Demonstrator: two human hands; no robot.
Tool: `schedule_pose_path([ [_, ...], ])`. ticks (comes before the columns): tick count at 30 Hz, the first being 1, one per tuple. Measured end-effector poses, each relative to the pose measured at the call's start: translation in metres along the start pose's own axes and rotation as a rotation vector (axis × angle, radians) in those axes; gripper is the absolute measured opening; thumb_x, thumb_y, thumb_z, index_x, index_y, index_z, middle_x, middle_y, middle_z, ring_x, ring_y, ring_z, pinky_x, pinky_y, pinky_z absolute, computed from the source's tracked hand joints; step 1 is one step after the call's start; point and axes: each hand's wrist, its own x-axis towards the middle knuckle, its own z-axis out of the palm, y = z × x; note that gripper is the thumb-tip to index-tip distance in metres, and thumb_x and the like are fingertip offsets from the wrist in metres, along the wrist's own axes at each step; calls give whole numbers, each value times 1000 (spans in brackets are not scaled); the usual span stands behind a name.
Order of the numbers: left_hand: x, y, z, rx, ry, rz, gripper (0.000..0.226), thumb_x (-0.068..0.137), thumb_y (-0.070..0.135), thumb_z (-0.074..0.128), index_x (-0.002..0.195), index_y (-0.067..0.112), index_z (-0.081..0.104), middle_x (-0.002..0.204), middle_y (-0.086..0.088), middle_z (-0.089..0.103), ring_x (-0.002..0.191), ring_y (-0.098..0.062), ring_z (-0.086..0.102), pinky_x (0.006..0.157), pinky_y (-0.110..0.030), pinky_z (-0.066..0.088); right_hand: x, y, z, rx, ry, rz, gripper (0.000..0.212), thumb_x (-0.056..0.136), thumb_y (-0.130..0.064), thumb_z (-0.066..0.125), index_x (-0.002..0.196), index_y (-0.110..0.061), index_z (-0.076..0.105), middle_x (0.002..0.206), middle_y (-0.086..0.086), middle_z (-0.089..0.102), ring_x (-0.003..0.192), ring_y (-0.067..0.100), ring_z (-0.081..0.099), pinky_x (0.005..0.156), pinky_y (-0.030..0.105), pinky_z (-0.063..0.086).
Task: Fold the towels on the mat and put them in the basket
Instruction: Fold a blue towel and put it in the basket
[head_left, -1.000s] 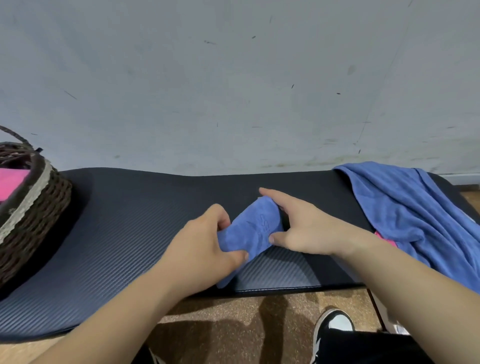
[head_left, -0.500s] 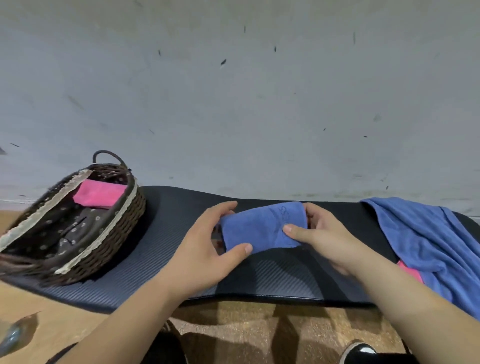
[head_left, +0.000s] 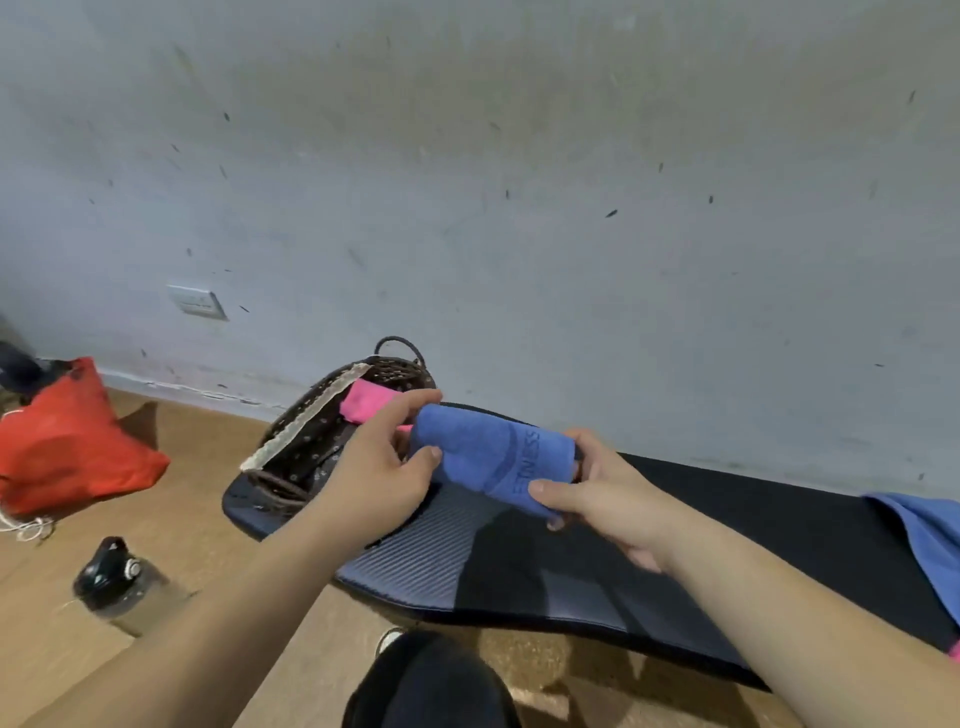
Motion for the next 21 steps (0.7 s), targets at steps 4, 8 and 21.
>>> schedule_pose_path([
  [4,32,-21,-37,12,106,-72,55,94,7,61,135,43,55,123,5,63,99,-12,67,85,-33,60,45,-21,50,-174,68,-21,32,97,-18,66,123,-21,49,111,10,69,77,21,68,71,37,63],
  [8,64,-42,-73,53,234,-96,53,95,1,56,136,34,57,114,-3,66,74,-14,66,61,-18,53,88,-37,99,-184,109,-36,35,98,-27,64,128,-22,46,109,3,66,83,17,68,75,38,64],
  [21,129,-115,-98,101,140,-273,50,91,-5,51,128,26,63,103,-4,67,79,-15,63,73,-29,60,151,-28,121,-334,161,-45,38,84,-25,65,122,-30,58,113,-4,62,99,8,63,90,27,53],
])
